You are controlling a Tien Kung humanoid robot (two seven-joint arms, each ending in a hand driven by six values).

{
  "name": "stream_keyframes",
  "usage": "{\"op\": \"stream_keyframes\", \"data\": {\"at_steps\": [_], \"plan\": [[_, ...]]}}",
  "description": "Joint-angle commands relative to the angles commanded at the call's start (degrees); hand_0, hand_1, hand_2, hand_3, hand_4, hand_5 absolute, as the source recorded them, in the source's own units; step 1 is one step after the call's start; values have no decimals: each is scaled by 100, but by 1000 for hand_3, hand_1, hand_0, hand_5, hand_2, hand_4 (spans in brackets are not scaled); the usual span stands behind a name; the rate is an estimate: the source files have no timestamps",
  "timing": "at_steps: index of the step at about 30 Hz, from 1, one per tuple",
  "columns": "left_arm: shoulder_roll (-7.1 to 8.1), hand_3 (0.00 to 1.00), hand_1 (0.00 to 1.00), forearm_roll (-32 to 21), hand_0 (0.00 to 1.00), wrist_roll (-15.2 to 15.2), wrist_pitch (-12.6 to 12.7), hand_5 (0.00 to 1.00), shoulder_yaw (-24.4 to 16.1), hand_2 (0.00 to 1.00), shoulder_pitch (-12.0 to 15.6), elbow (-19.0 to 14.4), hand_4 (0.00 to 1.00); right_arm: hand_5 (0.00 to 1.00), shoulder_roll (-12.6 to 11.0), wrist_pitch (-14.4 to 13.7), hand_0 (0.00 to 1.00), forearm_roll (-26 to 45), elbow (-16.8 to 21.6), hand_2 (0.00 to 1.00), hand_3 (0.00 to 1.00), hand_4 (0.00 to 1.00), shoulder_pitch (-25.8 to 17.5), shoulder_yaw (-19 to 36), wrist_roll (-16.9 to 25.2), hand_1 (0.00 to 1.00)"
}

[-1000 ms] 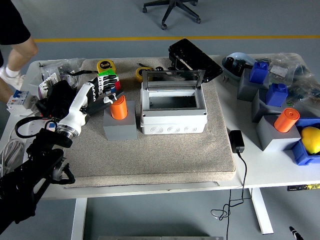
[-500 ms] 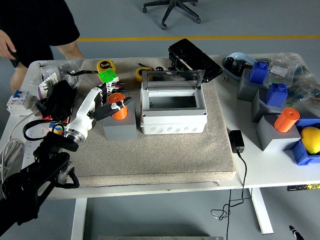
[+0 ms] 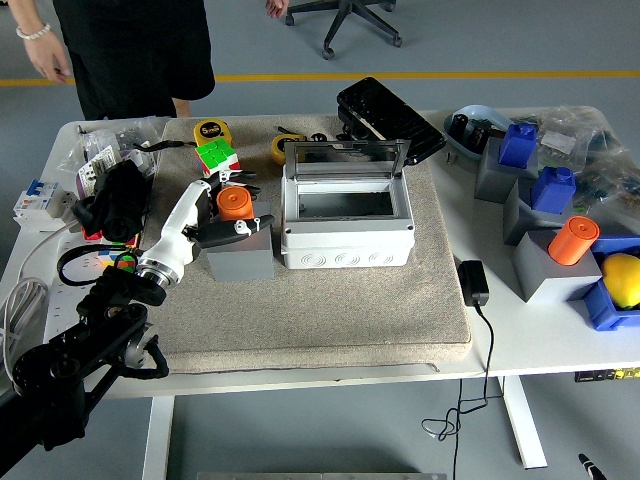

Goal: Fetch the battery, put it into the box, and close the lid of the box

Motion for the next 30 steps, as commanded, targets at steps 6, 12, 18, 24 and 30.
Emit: {"op": "stream_keyframes", "data": {"at_steps": [6, 12, 18, 24, 30], "plan": [[-30, 464, 471, -172, 469, -23, 46, 2, 76, 451, -73, 43, 883, 616, 1, 2, 727, 0, 0, 653, 600, 998, -1, 21, 0, 666], [-57, 420, 450, -296, 459, -35, 80, 2, 80, 404, -109, 67, 843, 616, 3, -2, 727, -2, 3, 653, 600, 998, 2, 22, 2, 666], [-75, 371, 402, -388, 422, -7, 68, 2, 138, 357, -155, 106, 802, 616, 1, 1, 726, 10, 1, 653, 600, 998, 8, 4, -5, 667], [-86, 257, 331, -505, 315, -8, 104, 2, 184, 253, -189, 138, 654, 616, -1, -3, 726, 5, 5, 653, 600, 998, 16, 16, -2, 667], [-109, 191, 214, -565, 211, -35, 118, 2, 198, 166, -222, 137, 161, 615, 0, -3, 726, 12, 4, 653, 600, 998, 17, -2, 1, 667]]}}
